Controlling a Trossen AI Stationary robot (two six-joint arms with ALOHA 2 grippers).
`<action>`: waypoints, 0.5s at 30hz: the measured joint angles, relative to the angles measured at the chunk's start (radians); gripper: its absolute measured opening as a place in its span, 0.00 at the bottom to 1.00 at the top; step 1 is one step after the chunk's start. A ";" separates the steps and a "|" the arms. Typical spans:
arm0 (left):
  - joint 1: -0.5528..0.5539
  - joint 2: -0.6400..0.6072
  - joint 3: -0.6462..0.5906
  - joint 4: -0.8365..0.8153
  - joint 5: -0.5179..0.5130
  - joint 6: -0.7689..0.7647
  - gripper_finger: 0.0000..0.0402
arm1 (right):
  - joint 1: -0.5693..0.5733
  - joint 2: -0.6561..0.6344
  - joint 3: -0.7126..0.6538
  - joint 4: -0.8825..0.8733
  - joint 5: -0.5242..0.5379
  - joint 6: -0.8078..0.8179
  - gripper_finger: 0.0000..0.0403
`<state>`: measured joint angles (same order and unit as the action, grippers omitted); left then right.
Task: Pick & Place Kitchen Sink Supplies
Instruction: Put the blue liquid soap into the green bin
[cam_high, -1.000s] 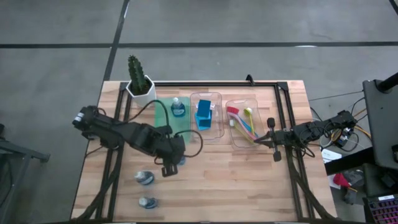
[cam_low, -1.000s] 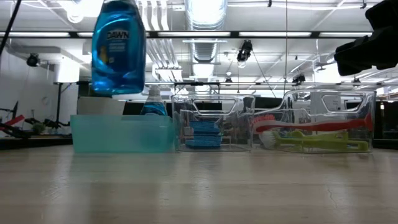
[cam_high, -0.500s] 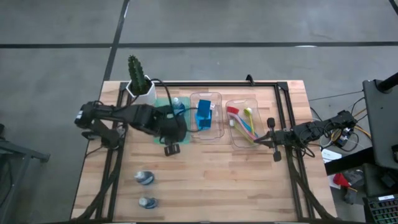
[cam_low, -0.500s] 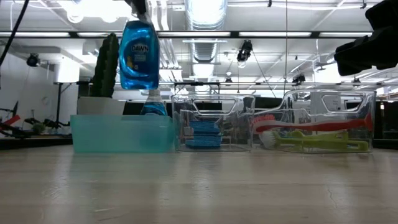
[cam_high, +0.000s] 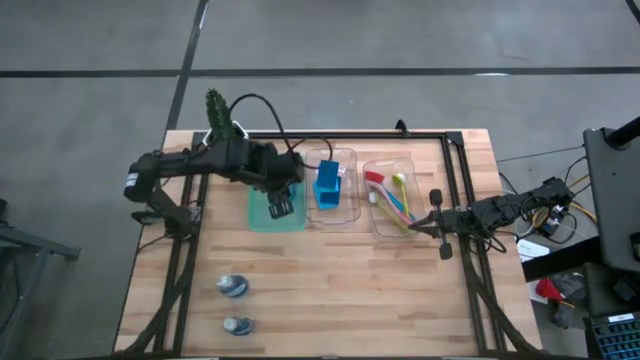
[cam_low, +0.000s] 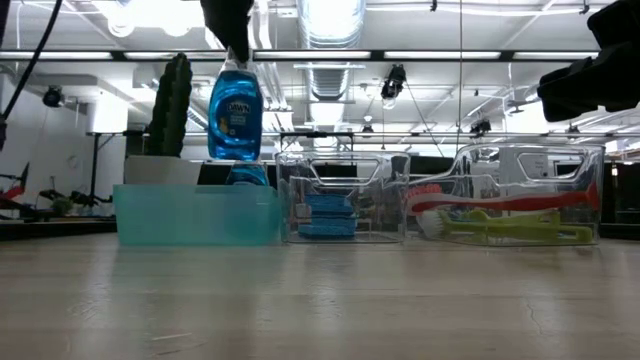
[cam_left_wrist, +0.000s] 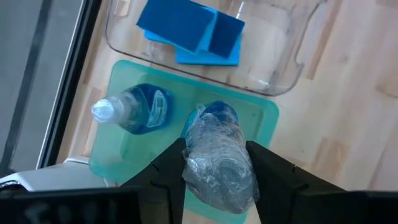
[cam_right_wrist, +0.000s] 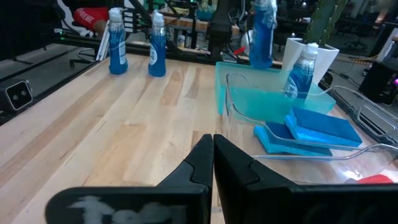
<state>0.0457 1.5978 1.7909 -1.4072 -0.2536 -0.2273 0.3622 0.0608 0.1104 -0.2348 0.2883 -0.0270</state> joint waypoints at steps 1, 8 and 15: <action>0.013 0.000 -0.006 0.006 0.003 0.010 0.34 | 0.000 0.000 0.000 0.000 0.000 -0.002 0.02; 0.091 0.000 -0.083 0.080 0.044 0.062 0.35 | 0.000 0.000 0.000 0.000 0.000 0.000 0.02; 0.149 0.000 -0.162 0.161 0.081 0.104 0.34 | 0.000 0.000 0.000 0.000 0.000 -0.002 0.02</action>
<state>0.1948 1.5978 1.6288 -1.2459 -0.1728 -0.1235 0.3620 0.0608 0.1104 -0.2348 0.2882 -0.0288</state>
